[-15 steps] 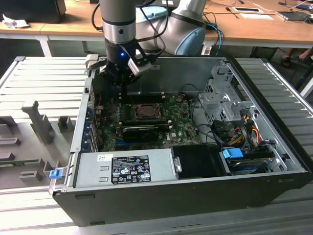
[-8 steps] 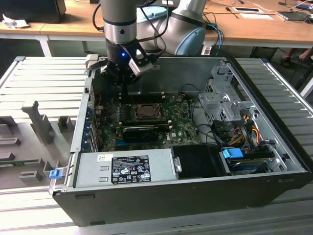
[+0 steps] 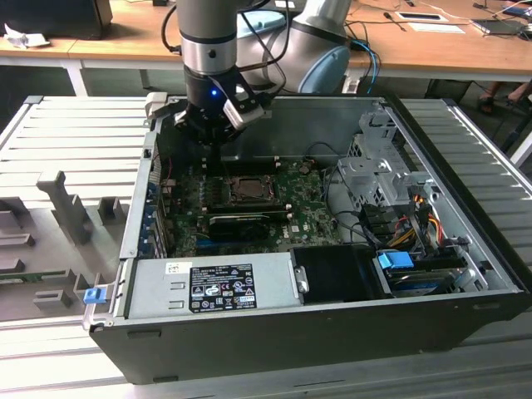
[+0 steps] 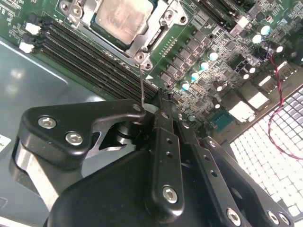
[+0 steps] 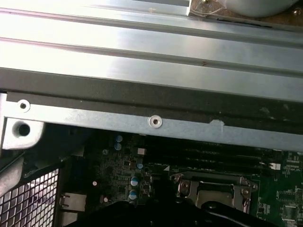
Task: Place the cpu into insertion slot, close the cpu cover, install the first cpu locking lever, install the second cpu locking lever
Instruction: 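Install the first cpu locking lever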
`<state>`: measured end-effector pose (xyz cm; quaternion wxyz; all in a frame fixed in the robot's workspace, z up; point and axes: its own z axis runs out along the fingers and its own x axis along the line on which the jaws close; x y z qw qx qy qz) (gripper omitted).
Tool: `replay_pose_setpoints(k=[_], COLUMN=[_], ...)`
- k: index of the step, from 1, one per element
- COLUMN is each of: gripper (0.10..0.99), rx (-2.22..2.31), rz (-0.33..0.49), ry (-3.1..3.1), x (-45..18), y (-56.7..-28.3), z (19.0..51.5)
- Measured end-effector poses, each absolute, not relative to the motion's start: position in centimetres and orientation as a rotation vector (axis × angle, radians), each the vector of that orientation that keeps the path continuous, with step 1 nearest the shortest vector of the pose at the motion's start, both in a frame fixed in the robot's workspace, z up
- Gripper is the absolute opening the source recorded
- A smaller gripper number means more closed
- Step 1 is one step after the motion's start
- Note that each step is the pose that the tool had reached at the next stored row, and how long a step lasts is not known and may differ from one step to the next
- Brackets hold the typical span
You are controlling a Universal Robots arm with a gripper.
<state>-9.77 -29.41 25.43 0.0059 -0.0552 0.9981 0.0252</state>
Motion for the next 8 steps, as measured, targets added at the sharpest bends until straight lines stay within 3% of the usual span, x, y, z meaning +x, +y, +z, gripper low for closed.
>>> replay_pose_setpoints(k=[8], gripper=[0.106], rx=[-0.173], rz=[0.079], ry=[3.124], x=[-9.30], y=[-29.41], z=[25.34])
